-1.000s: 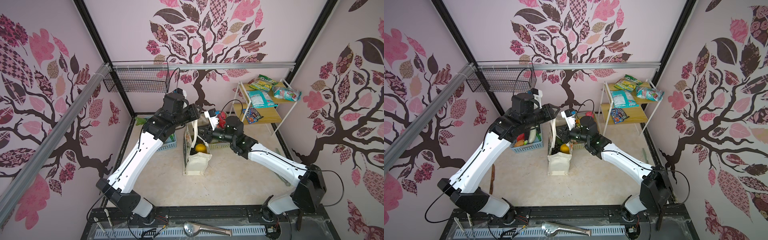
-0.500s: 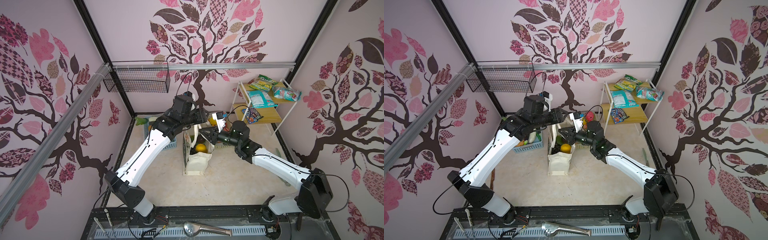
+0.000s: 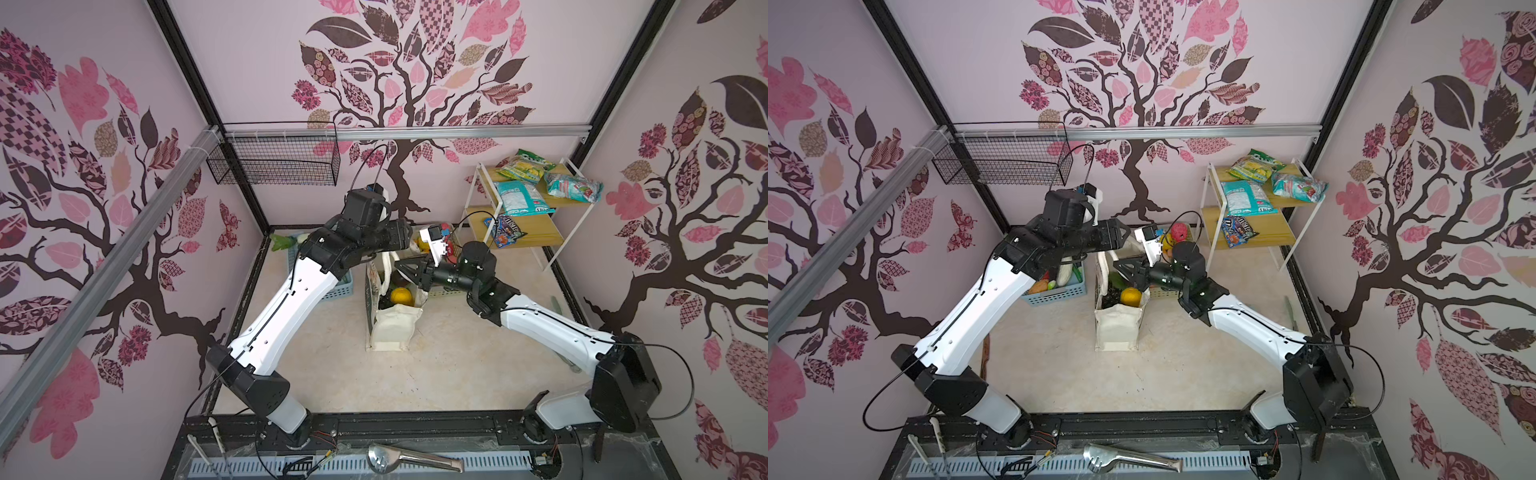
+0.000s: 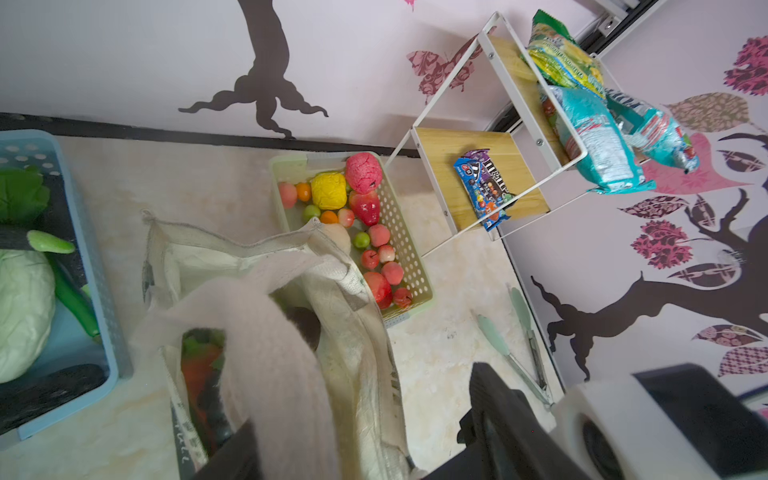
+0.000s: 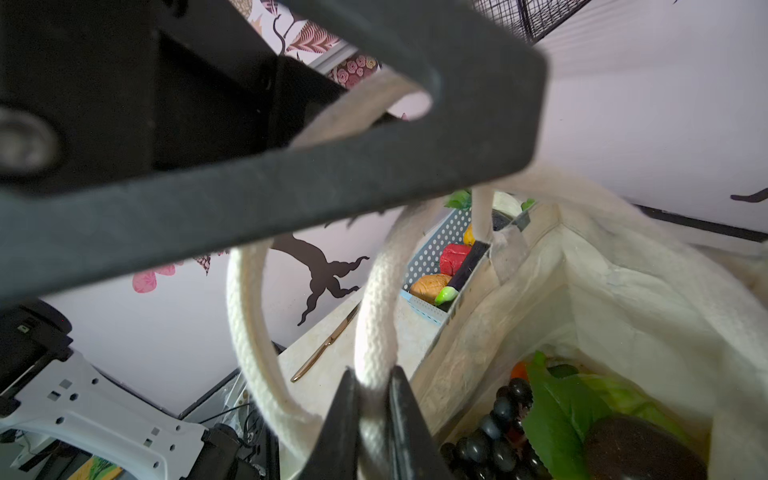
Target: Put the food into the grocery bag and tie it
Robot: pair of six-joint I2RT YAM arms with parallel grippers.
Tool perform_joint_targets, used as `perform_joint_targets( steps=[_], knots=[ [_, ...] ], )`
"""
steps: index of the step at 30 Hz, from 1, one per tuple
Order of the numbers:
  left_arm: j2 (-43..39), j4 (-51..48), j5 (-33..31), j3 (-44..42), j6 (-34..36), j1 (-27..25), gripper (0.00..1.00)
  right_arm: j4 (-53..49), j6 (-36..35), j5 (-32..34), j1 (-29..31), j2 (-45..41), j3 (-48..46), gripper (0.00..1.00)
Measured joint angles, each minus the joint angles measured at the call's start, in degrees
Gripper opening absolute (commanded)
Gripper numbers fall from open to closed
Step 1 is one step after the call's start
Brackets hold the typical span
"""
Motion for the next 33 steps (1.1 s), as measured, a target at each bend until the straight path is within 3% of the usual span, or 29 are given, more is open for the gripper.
perform_joint_targets(
  steps=[10, 22, 33],
  knots=[
    [0.0, -2.71, -0.74, 2.82, 1.92, 0.52, 0.63, -4.61, -3.02, -4.0, 0.87, 3.08, 3.76, 0.17],
    [1.88, -2.64, 5.79, 4.59, 2.05, 2.56, 0.65, -5.9, -4.04, -9.42, 1.03, 3.45, 3.78, 0.19],
    [6.43, -1.46, 9.18, 6.12, 2.69, 2.58, 0.69, 0.96, -3.3, -5.01, 0.87, 3.58, -0.98, 0.2]
  ],
)
